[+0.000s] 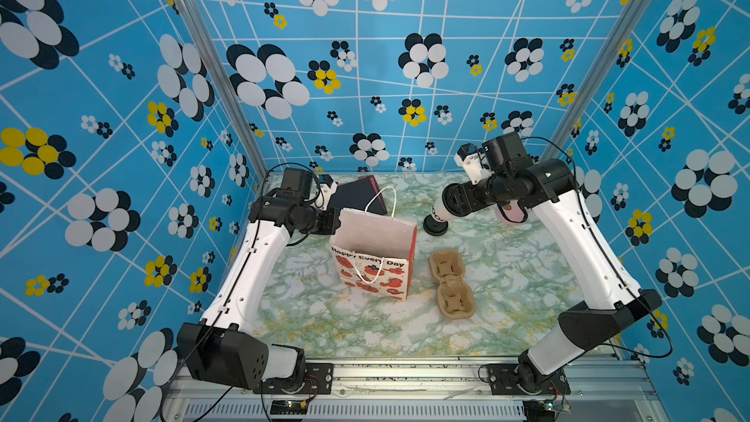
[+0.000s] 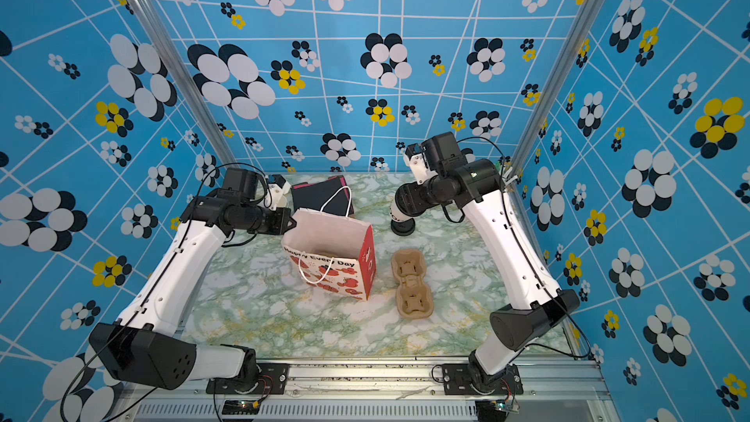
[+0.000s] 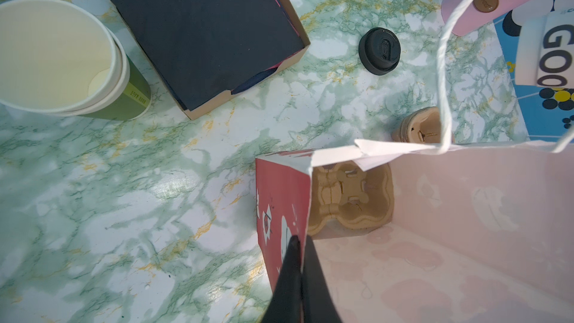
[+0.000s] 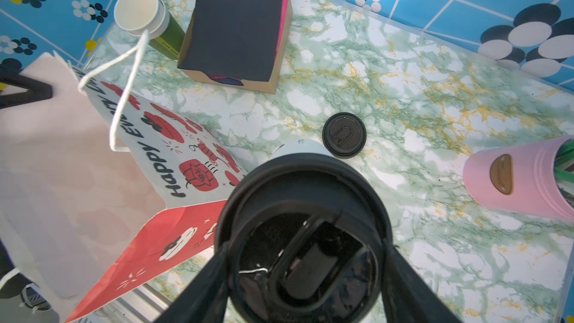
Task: Pack a coffee takeout order
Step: Place the coffee cup in the cup tray.
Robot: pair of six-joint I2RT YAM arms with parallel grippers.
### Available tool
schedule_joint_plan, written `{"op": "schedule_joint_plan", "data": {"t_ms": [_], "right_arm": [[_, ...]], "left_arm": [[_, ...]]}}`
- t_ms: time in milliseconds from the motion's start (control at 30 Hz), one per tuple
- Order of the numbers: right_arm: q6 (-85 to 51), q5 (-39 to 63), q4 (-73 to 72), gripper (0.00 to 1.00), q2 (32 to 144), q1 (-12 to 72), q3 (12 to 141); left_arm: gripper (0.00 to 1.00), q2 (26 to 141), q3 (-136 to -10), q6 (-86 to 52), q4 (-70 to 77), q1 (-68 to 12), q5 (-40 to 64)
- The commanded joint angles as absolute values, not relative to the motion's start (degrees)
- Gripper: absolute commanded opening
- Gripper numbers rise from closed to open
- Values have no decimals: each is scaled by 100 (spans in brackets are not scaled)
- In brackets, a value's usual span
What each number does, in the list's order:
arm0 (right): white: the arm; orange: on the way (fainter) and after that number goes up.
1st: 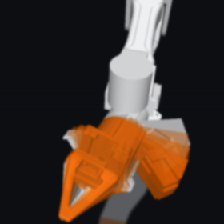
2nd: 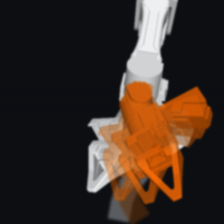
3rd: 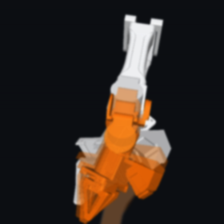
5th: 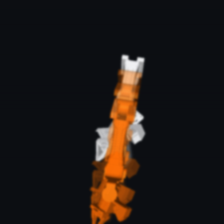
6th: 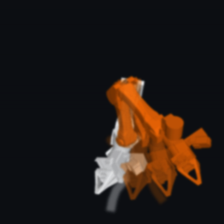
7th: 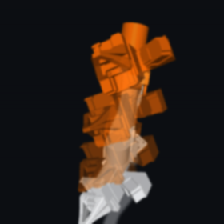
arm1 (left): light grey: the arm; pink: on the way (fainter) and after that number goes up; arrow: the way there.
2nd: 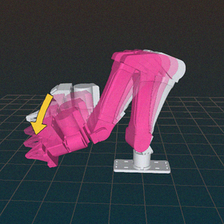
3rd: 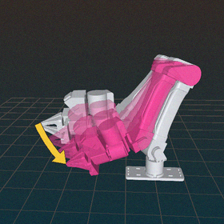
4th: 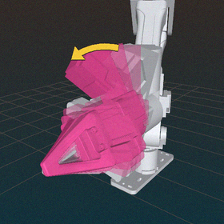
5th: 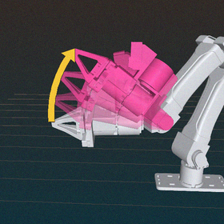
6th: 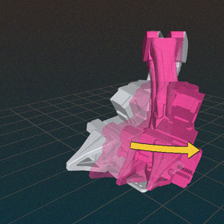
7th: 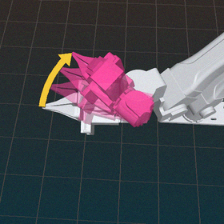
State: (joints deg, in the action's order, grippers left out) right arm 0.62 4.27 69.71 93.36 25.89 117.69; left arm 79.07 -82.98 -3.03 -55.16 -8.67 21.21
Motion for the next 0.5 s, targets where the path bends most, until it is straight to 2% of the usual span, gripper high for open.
{"op": "schedule_joint_plan", "data": {"t_ms": [0, 467], "right_arm": [[19, 626, 7223, 59, 9188, 2678, 12026], [8, 1140, 7418, 59, 9227, 3087, 12858]], "left_arm": [[0, 7997, -8249, -281, -5489, -834, 2241], [0, 8024, -8244, -281, -5481, -832, 2276]]}}
